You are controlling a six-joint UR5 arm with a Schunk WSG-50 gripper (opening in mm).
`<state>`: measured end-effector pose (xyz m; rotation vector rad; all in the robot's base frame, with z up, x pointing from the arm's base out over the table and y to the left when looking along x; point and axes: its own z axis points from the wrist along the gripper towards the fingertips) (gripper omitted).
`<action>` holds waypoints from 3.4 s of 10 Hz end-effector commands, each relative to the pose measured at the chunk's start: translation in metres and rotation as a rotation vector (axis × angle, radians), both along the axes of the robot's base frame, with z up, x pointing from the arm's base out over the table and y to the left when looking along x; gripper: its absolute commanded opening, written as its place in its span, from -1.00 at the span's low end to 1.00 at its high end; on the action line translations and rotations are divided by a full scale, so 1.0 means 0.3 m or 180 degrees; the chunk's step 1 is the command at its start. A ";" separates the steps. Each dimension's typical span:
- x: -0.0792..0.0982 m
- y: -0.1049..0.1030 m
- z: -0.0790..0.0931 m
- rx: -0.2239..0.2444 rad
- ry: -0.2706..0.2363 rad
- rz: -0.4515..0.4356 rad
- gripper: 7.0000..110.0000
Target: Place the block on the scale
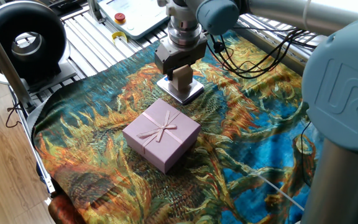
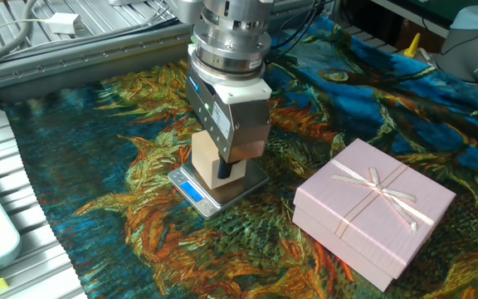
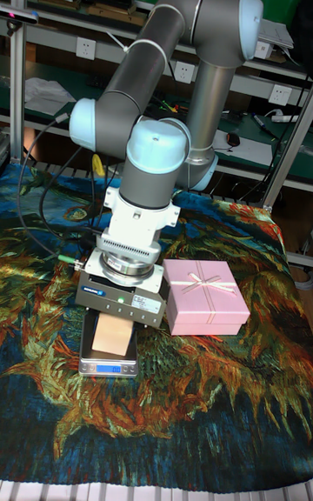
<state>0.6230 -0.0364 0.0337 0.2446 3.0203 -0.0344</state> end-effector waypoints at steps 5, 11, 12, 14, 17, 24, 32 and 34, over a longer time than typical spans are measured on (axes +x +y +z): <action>0.005 0.008 -0.016 0.0077 -0.0045 0.0062 -1.00; -0.010 0.017 -0.030 0.0108 0.0030 0.0197 -1.00; -0.011 0.021 -0.030 0.0125 0.0030 0.0216 -1.00; -0.010 0.024 -0.034 0.0148 0.0030 0.0236 -1.00; -0.013 0.025 -0.027 0.0248 0.0039 0.0402 -1.00; 0.001 0.017 -0.031 0.0273 -0.0010 0.0590 -0.28; 0.009 0.021 -0.029 0.0260 -0.0042 0.0721 0.15; 0.015 0.022 -0.027 0.0257 -0.0067 0.0764 0.15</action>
